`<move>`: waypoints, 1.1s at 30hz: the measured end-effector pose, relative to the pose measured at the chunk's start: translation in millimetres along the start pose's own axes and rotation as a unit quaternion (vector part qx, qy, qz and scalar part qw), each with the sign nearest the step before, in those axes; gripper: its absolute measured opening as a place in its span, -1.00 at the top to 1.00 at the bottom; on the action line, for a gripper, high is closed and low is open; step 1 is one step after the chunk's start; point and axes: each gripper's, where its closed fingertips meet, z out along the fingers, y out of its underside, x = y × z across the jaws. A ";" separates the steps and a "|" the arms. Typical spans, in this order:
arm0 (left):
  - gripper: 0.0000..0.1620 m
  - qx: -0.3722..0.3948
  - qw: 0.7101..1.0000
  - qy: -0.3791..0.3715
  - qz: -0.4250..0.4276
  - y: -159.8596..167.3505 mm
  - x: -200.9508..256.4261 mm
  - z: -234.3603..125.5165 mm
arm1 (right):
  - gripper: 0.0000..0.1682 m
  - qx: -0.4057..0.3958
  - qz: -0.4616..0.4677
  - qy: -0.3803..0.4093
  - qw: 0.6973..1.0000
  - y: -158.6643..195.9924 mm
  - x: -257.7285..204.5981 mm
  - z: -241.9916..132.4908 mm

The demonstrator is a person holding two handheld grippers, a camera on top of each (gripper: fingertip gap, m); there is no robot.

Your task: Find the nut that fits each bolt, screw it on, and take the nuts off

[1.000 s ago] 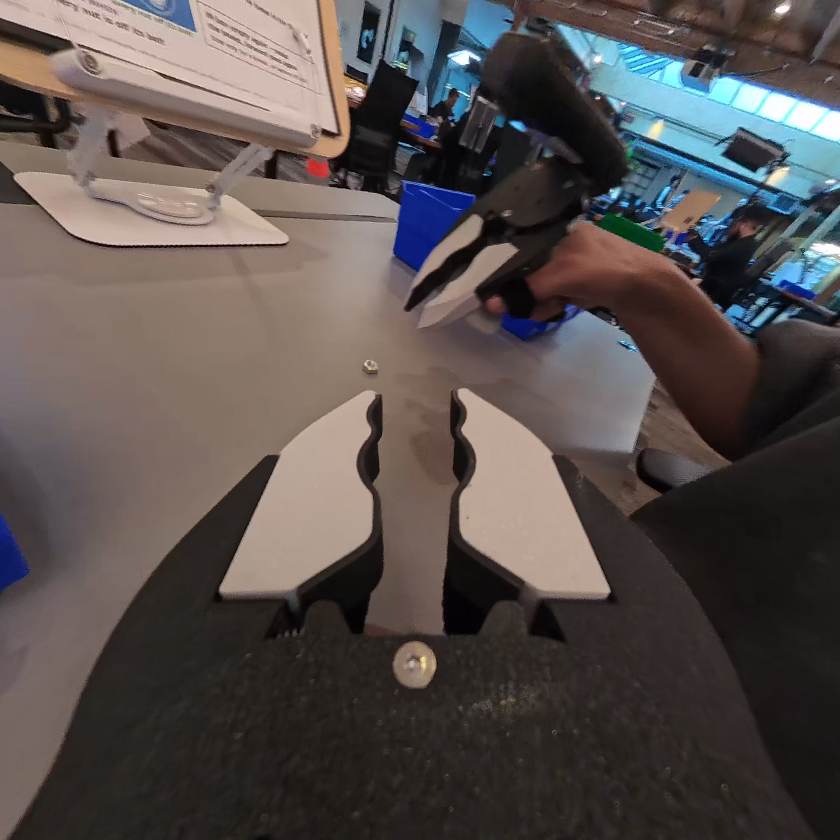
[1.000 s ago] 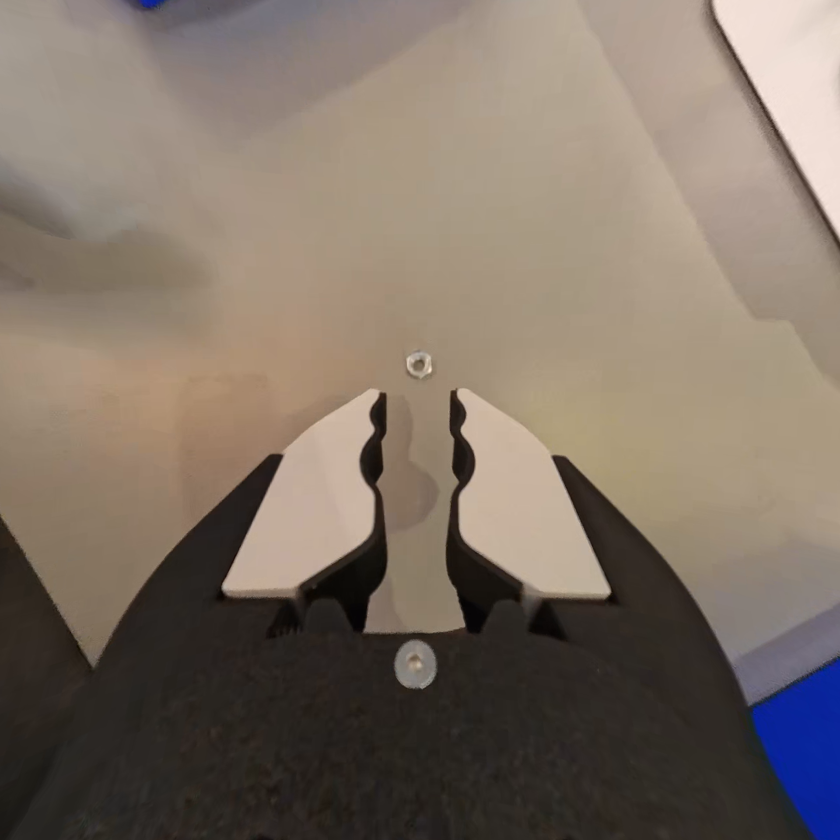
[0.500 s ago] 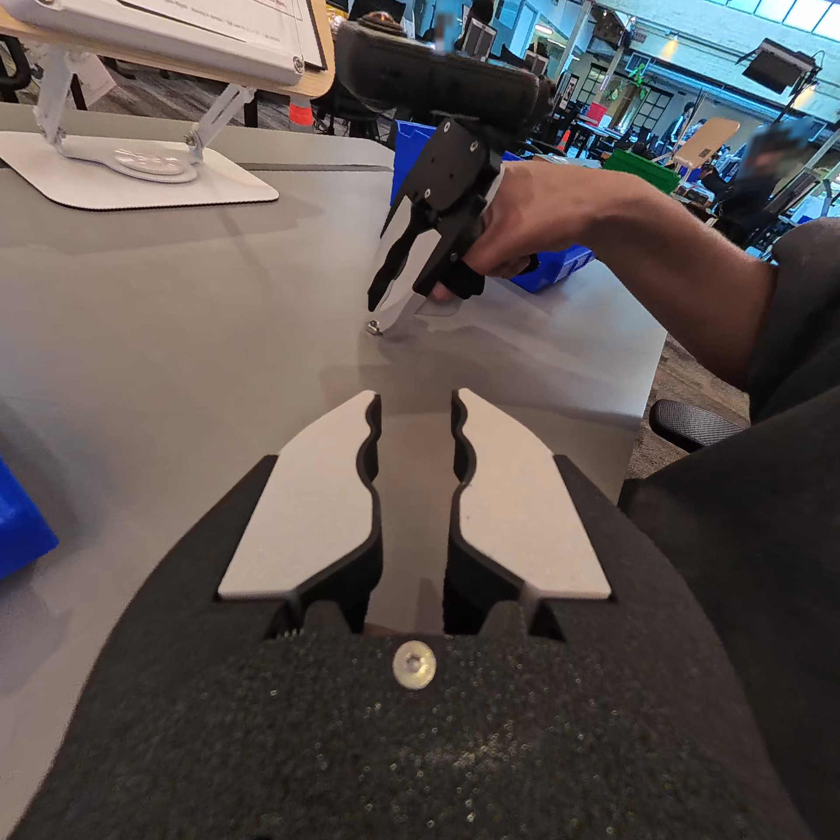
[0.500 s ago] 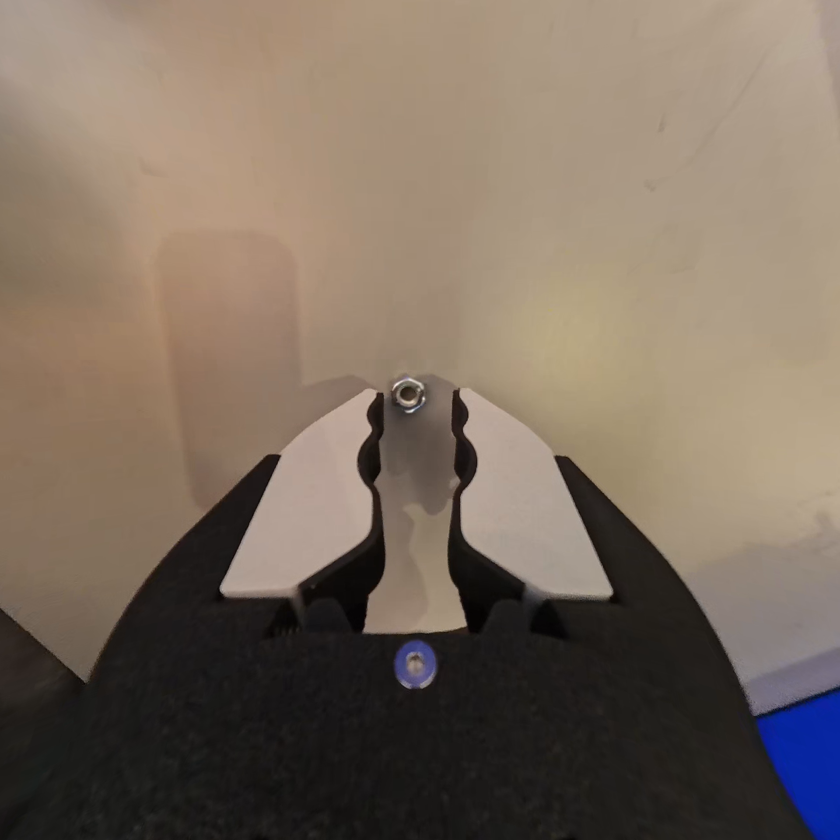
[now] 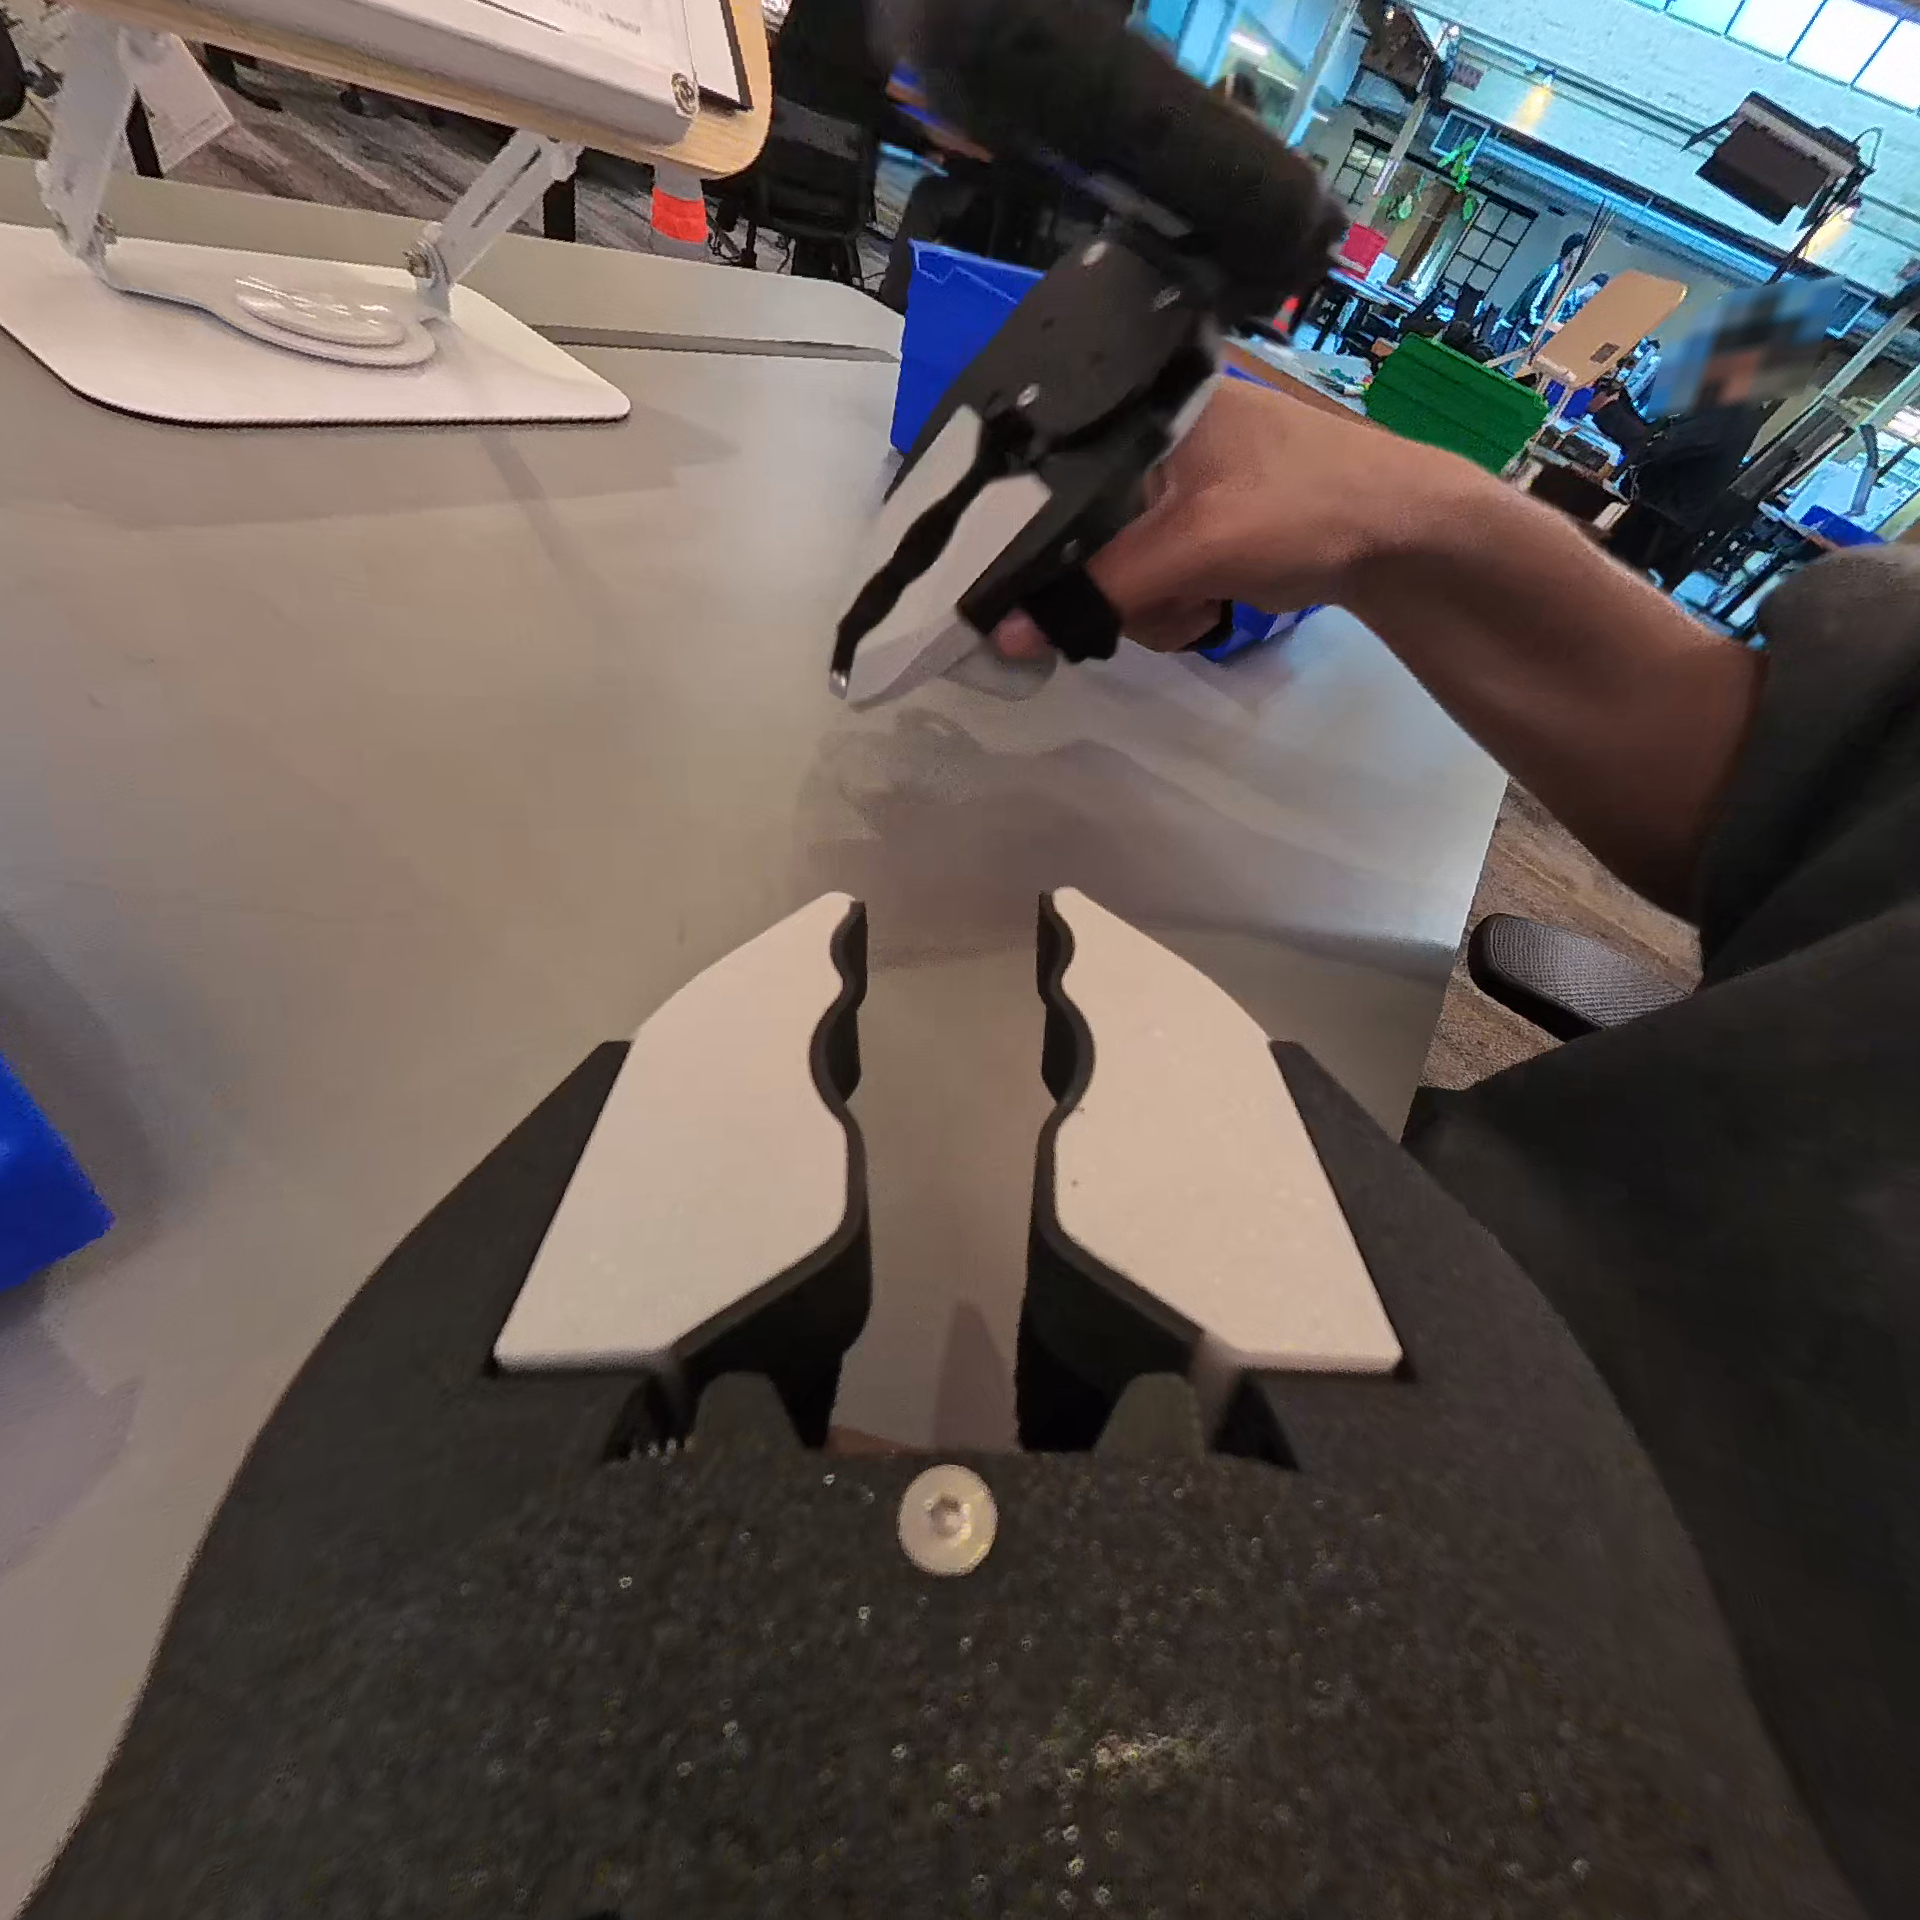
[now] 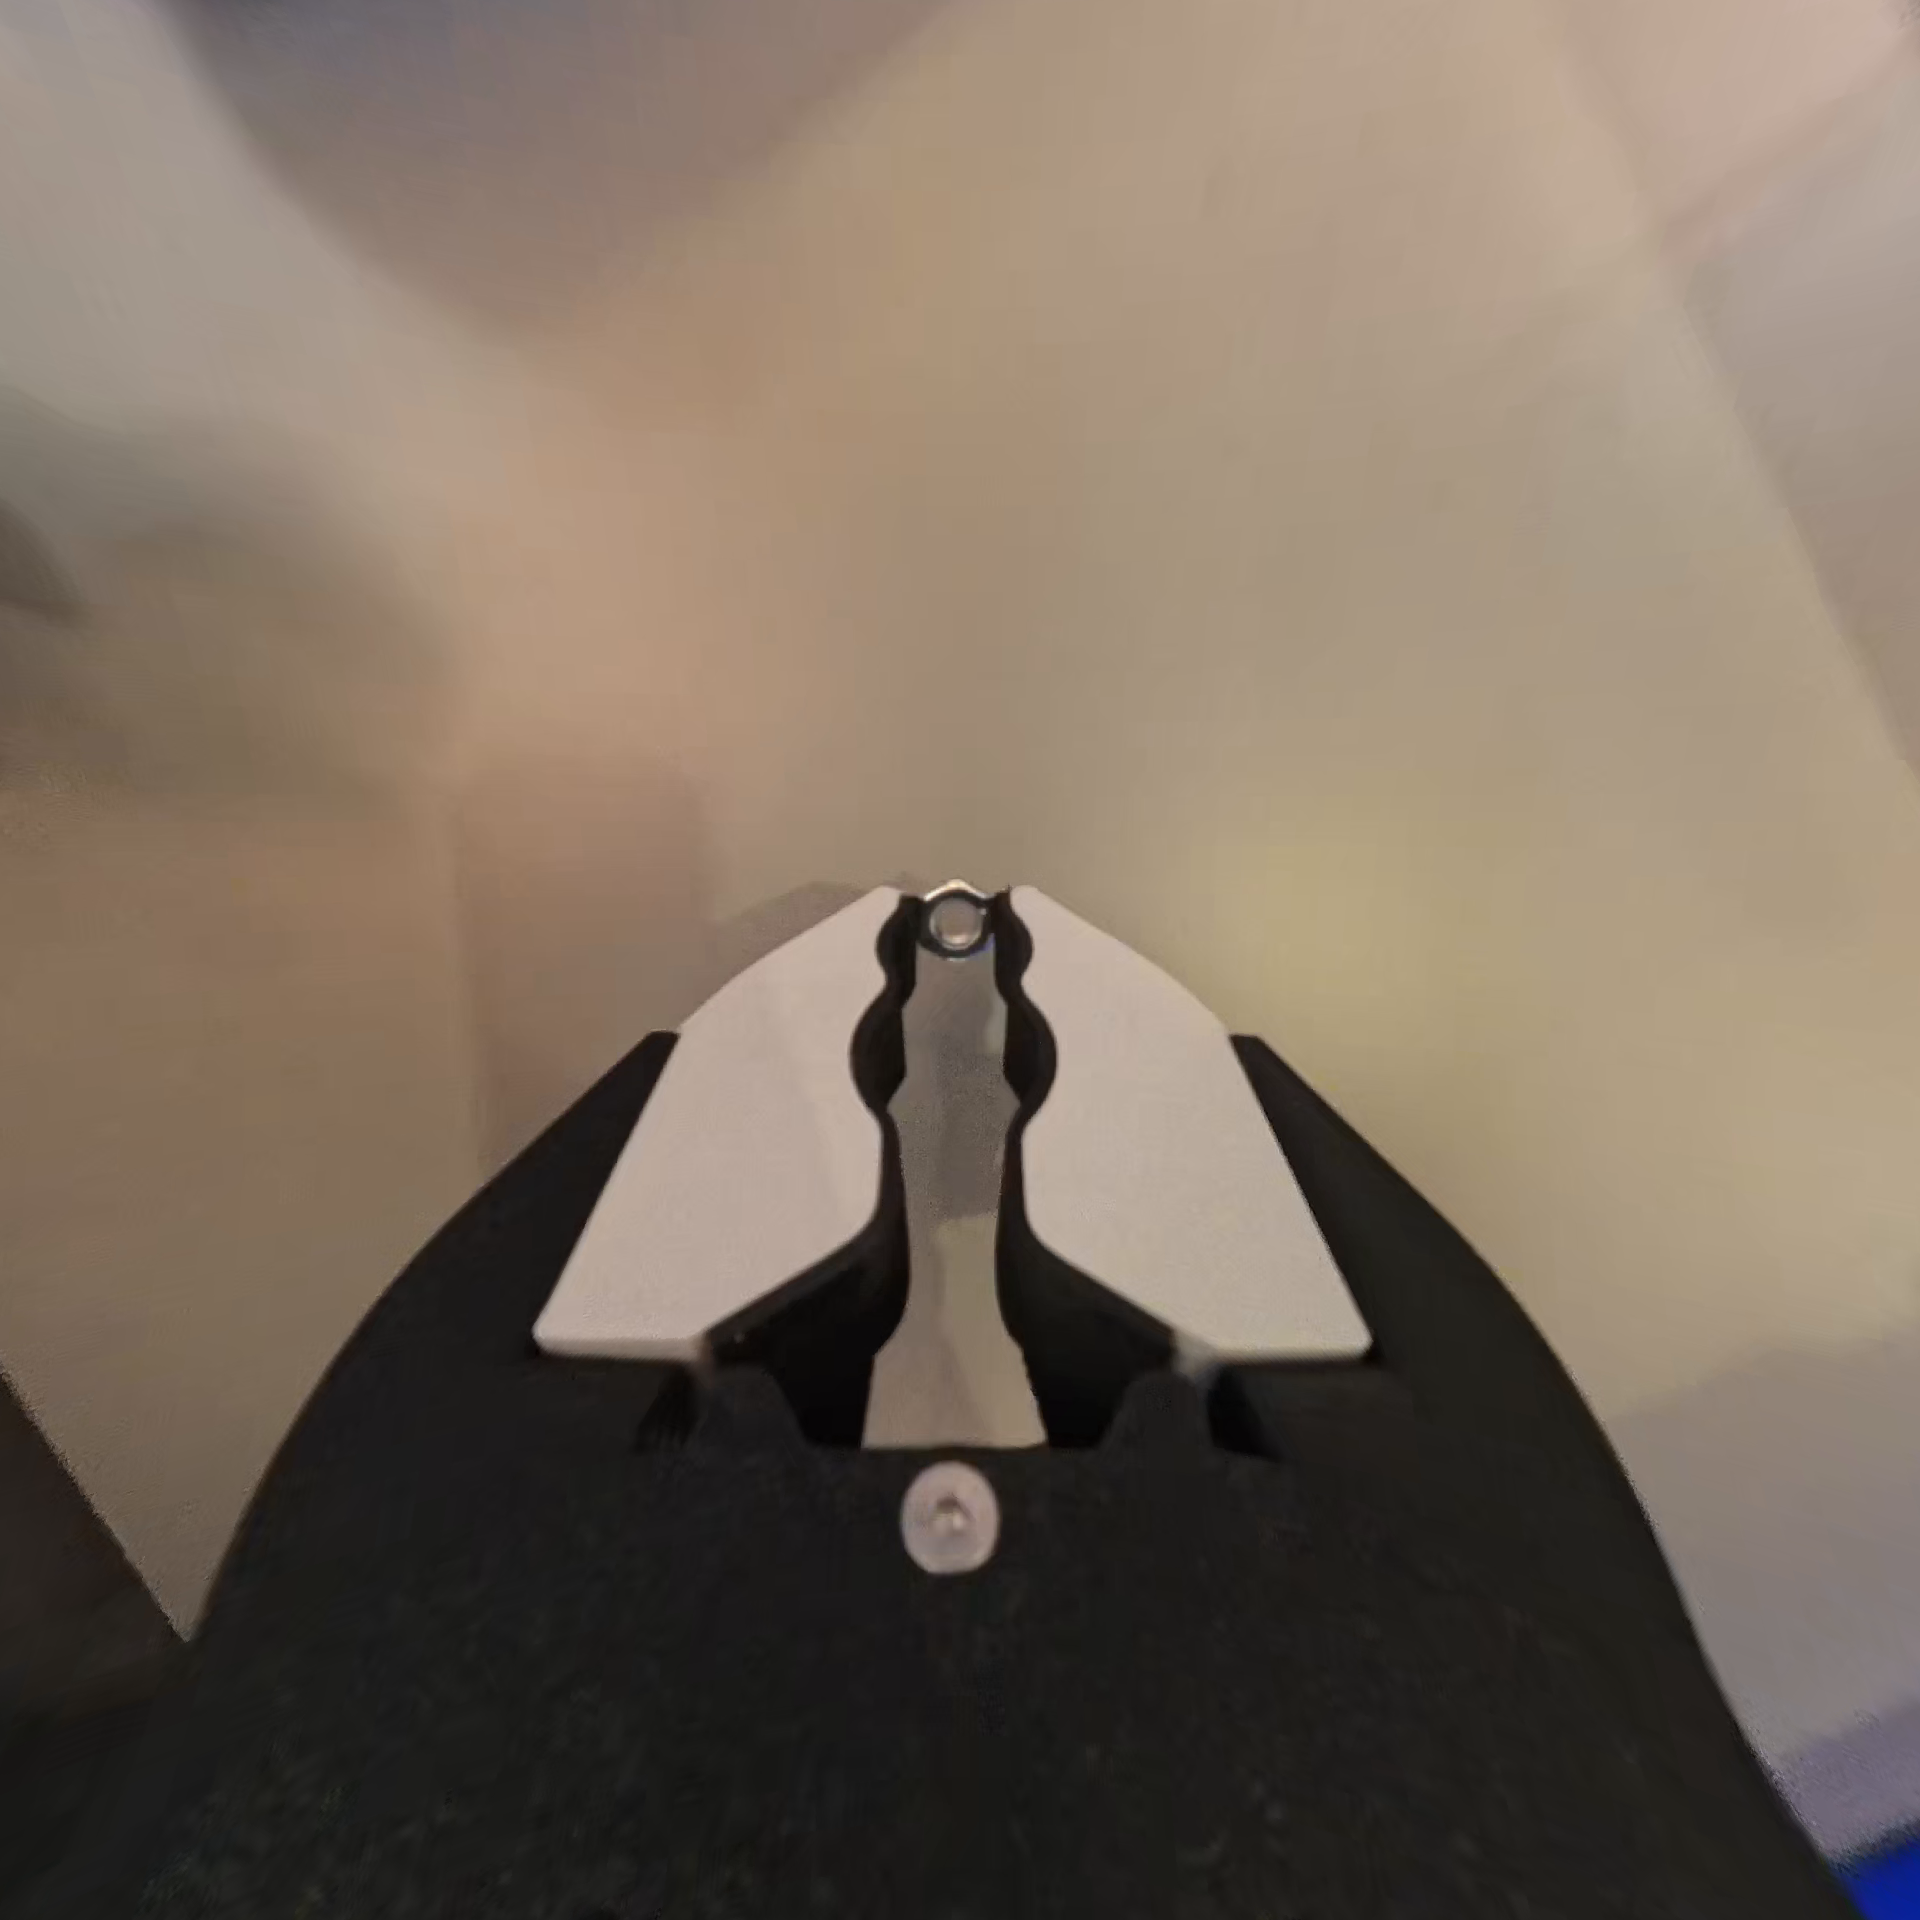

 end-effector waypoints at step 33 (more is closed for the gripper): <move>0.53 -0.109 0.990 -0.067 0.067 28.5 -4.7 21.8 | 0.83 0.465 -0.036 0.076 0.881 13.6 -34.8 -99.4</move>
